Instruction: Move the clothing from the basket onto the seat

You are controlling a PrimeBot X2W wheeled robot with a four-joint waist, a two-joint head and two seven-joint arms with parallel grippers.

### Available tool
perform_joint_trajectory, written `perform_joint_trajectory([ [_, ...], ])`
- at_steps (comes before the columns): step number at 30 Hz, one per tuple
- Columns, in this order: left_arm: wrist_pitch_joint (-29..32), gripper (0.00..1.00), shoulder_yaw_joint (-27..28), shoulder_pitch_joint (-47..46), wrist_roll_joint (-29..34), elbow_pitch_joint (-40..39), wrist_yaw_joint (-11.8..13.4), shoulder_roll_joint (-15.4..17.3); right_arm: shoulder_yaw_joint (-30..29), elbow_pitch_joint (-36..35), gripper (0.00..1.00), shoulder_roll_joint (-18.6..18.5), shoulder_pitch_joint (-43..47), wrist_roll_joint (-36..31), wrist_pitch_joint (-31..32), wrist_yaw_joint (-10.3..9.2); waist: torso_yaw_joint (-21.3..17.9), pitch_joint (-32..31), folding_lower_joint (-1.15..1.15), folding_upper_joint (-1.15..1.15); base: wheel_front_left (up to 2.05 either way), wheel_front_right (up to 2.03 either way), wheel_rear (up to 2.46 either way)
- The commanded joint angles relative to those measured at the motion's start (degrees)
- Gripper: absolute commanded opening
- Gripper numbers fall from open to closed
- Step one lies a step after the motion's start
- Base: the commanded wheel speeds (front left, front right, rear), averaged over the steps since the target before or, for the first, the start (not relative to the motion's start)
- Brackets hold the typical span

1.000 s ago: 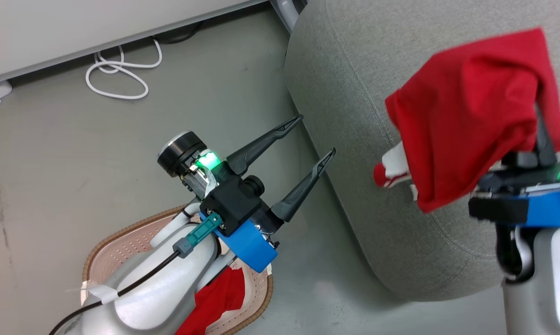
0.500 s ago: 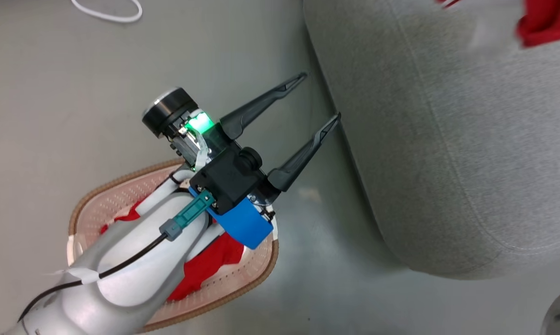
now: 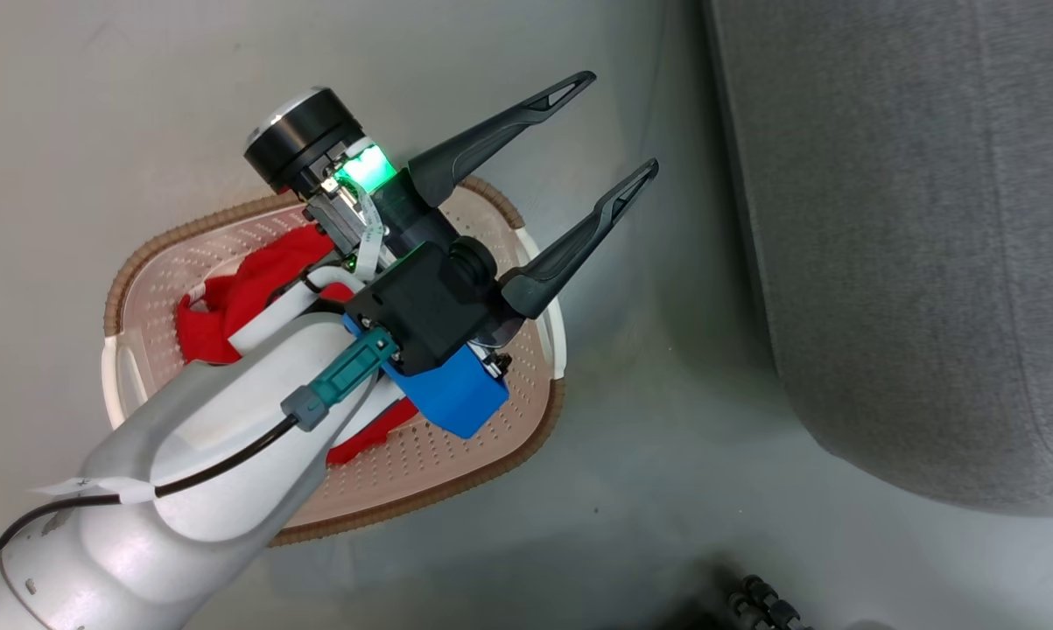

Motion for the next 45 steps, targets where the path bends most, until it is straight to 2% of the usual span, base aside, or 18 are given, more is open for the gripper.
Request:
perform_joint_trajectory([
  [1,-0.2,1.0,0.0,-1.0,-0.1,-0.3,-0.1,0.4,-0.9,2.0,0.0,-0.8,0.2,-0.5,-0.2,0.01,1.1,2.0,-0.01,0.0,0.0,0.0,0.0],
  [5,-0.2,1.0,0.3,-1.2,-0.2,-0.4,-0.1,1.0,-4.1,7.6,0.0,-0.6,2.5,-1.4,-0.2,0.01,1.1,3.4,-0.01,0.0,0.0,0.0,0.0],
  [9,-0.2,1.0,0.5,-1.2,-0.2,-0.4,-0.1,1.8,-6.6,12.6,0.0,1.7,3.9,-1.7,-0.2,0.02,0.6,3.8,-0.01,0.0,0.0,0.0,0.0],
  [14,-0.2,1.0,0.6,-1.4,-0.3,-0.2,-0.1,2.3,-6.7,16.8,0.0,4.1,5.1,-0.9,-0.2,0.01,0.0,3.6,-0.01,0.0,0.0,0.0,0.0],
  [15,-0.2,1.0,0.6,-1.4,-0.3,-0.1,-0.1,2.4,-6.7,17.0,0.06,4.3,5.0,-0.9,-0.2,0.01,0.0,3.4,-0.01,0.0,0.0,0.0,0.0],
  [16,-0.2,1.0,0.7,-1.4,-0.3,-0.1,-0.1,2.4,-6.4,17.2,0.81,4.6,5.2,-0.6,-0.2,0.01,-0.1,3.1,-0.01,0.0,0.0,0.0,0.0],
  [17,-0.2,1.0,0.8,-1.2,-0.2,0.0,-0.1,2.3,-6.0,16.9,1.0,4.9,5.5,-0.4,-0.2,0.01,-0.2,2.7,-0.01,0.0,0.0,0.0,0.0],
  [24,-0.2,1.0,2.8,2.4,-0.3,0.8,0.0,1.1,-2.8,12.8,1.0,6.7,12.8,1.6,-0.2,0.01,-0.7,-3.2,-0.01,0.0,0.0,0.0,0.0],
  [32,-0.2,1.0,8.0,8.6,-0.8,1.7,0.6,-0.9,4.7,6.7,1.0,5.3,25.1,4.5,-0.2,0.01,-0.7,-12.3,-0.01,0.0,0.0,0.0,0.0],
  [37,-0.2,1.0,12.6,13.8,-1.1,2.5,1.1,-2.2,8.2,1.0,1.0,5.3,31.2,6.3,-0.2,0.01,0.9,-18.0,-0.01,0.0,0.0,0.0,0.0],
  [45,-0.2,1.0,22.2,23.2,-0.4,3.0,2.2,-4.7,14.9,-7.9,1.0,8.1,38.1,6.4,-0.2,0.01,5.5,-26.1,-0.01,0.0,0.0,0.0,0.0],
])
